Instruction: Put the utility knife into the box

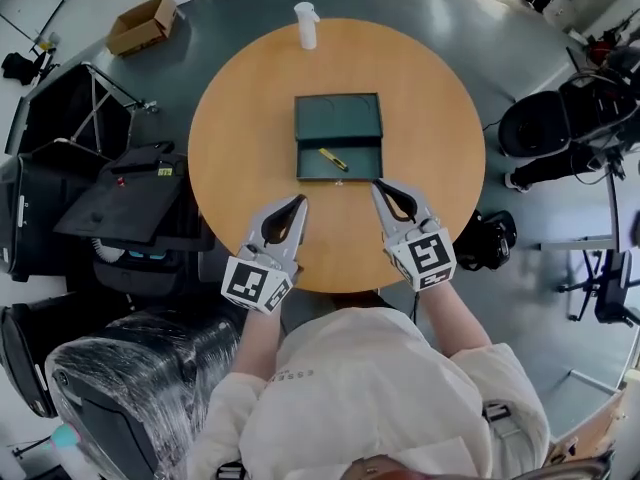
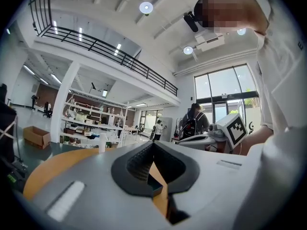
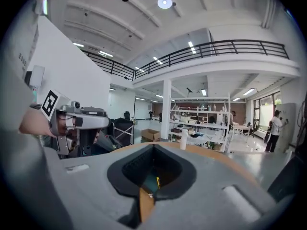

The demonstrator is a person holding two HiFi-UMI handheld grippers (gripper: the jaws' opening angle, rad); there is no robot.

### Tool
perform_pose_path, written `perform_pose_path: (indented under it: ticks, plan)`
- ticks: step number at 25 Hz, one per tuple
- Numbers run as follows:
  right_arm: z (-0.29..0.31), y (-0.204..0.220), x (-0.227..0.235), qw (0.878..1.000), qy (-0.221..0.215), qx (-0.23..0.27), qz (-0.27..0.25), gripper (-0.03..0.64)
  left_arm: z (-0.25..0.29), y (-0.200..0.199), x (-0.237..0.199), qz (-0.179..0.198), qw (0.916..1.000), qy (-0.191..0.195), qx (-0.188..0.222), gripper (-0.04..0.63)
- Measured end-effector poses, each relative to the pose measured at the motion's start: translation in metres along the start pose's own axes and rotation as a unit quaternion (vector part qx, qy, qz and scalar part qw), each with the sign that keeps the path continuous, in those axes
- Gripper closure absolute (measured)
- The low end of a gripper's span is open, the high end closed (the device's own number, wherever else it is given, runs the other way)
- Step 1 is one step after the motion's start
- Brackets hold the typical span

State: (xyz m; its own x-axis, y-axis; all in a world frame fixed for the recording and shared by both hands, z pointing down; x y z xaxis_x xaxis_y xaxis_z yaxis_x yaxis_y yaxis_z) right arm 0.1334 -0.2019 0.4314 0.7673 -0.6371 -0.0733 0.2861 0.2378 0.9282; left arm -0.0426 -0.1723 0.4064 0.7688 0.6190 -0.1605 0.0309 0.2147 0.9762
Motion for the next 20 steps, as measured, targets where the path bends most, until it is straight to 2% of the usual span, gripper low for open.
perform_pose_path:
  ticks: [7,11,16,20]
  plan:
    - [-0.045,0.017,-0.043,0.999,0.040,-0.010,0.009,0.624,-0.069,0.016,0.024,0.000,0.9999,0.014,0.000,0.578]
    - [-0.072,0.019,-0.076,0.999,0.049,-0.007,0.014,0.624,-0.116,0.025,0.036,-0.005,0.9999,0.011,-0.007,0.578]
    - [-0.109,0.015,-0.118,0.997,0.070,0.006,0.008,0.624,-0.165,0.035,0.057,0.017,0.9995,0.026,-0.003,0.578]
    - [-0.137,0.030,-0.152,0.997,0.073,-0.008,0.025,0.624,-0.190,0.046,0.073,0.009,0.9993,0.035,-0.009,0.578]
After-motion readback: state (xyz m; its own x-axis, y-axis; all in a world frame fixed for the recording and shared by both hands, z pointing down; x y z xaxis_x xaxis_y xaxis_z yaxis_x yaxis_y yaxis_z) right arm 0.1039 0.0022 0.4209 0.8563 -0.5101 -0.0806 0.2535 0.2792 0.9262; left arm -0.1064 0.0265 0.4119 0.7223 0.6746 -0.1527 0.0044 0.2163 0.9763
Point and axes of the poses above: the fingertips, and each gripper's own axes: z forward along the fingers, x to its right, y out of its underside, the point moved 5 cm from there along -z, backward along the fingers, and after that the axes turned 8 degrees about -x, right-handed, at the moved point
